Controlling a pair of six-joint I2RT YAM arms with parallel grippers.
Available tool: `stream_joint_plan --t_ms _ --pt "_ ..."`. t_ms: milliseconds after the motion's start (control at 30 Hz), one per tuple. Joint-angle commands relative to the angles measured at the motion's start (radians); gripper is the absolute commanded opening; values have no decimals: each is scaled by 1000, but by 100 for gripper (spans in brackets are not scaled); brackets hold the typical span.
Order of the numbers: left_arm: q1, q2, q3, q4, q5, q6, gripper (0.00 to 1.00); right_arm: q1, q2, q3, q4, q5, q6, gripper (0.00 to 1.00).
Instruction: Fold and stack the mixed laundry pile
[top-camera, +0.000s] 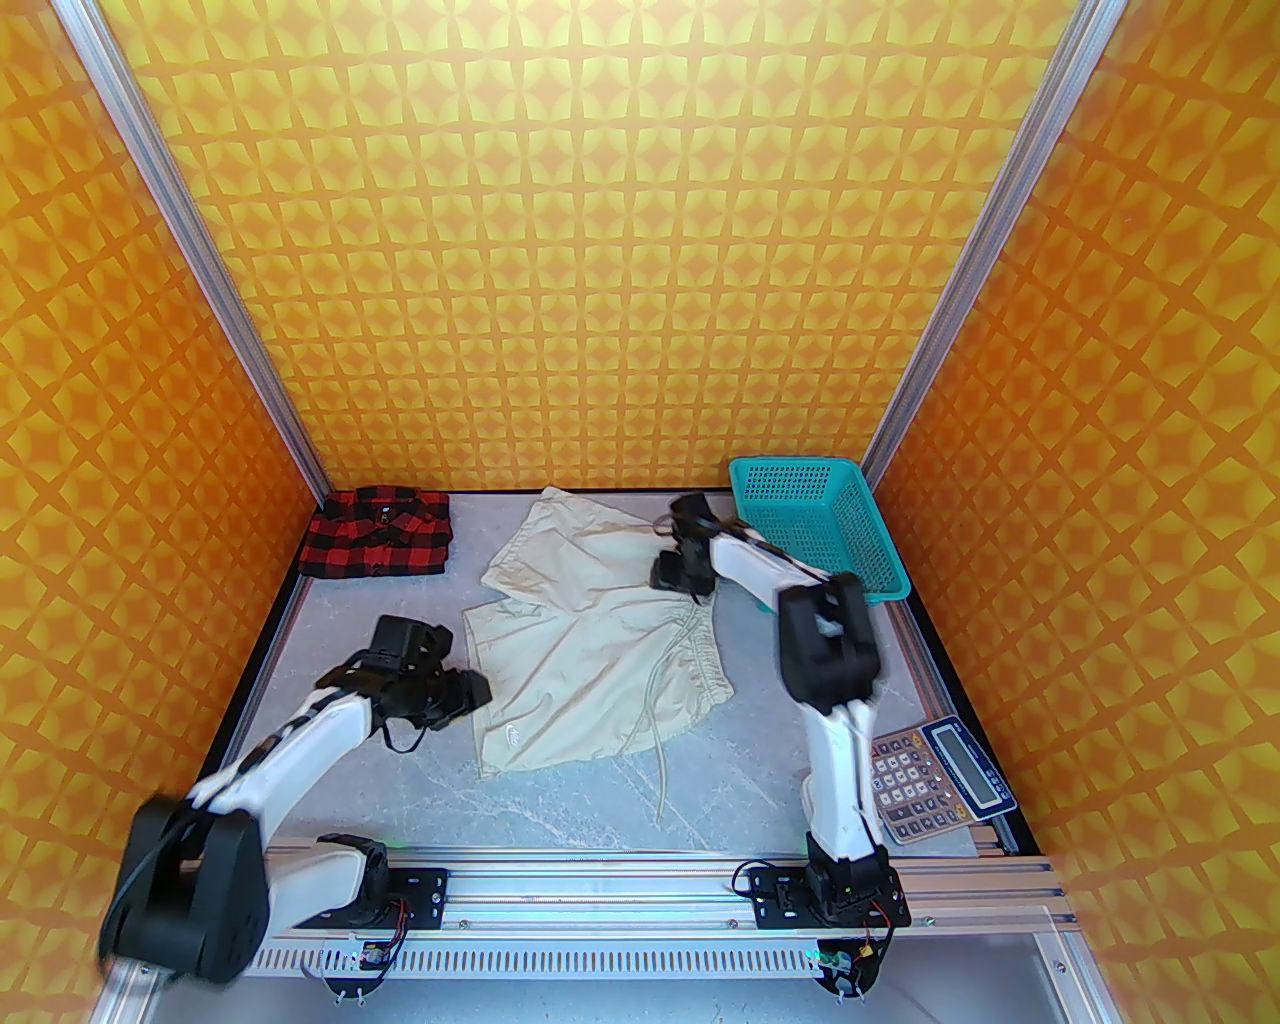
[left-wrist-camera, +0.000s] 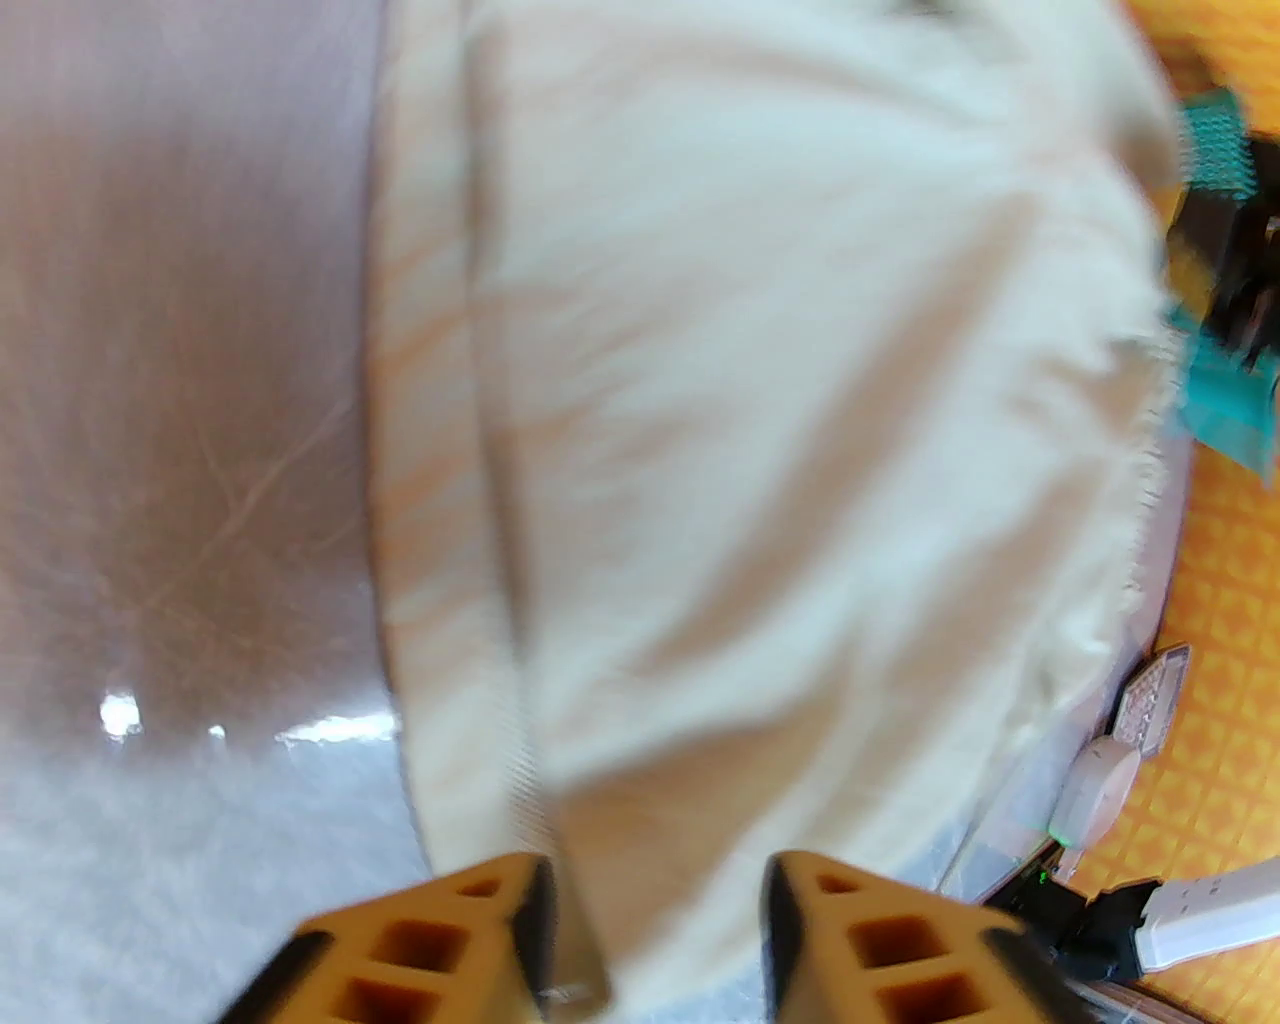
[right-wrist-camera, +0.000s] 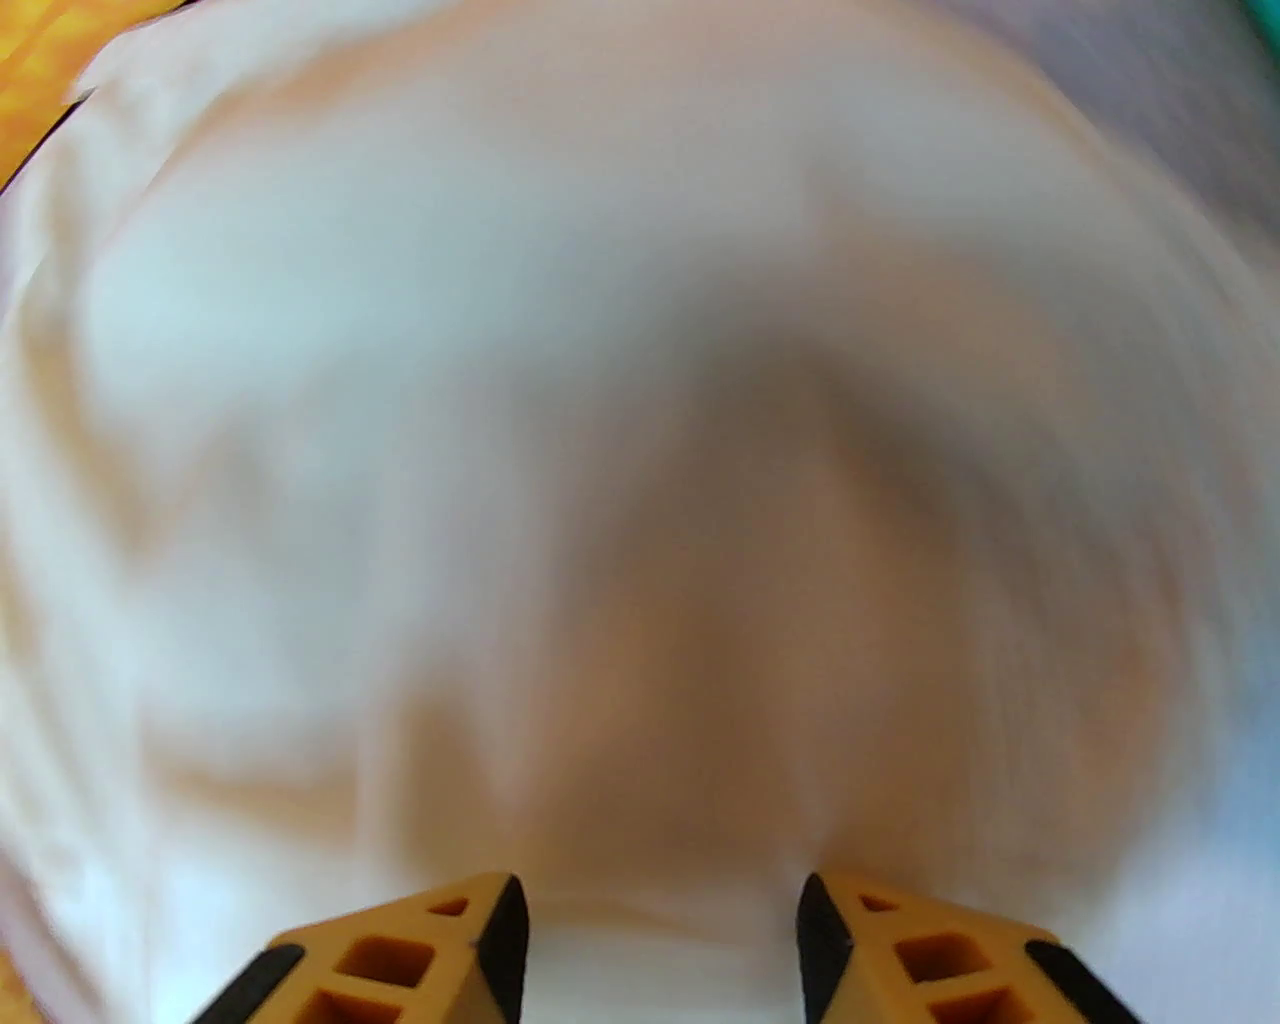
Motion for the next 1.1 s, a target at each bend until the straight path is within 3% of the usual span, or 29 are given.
stream_joint_plan --t_ms 0,133,267,400,533,667,833,933,1067 --pt "-22 -91 -39 -132 -13 -34 52 -2 -289 -267 106 -61 84 50" --pt "-112 -109 -88 -118 -12 -92 60 -4 -508 -545 64 -61 81 53" --pt "-149 -55 -112 -76 -12 -96 65 -39 -590 -718 84 -107 92 58" --pt "-150 19 -147 35 -12 -119 55 -74 -597 -792 186 -178 133 57" --pt "-150 79 -146 129 -15 -134 34 -74 -514 -813 286 -206 136 52" --pt "-150 101 -109 112 -36 -106 19 -74 -460 -782 305 -224 142 43" --pt "-148 64 -88 55 -68 -92 0 -74 -515 -780 215 -115 123 20" --pt "-149 35 -76 15 -75 -87 0 -74 -571 -812 155 -97 123 8" --pt "-148 3 -43 -91 -119 -89 0 -74 -691 -878 91 -105 151 5"
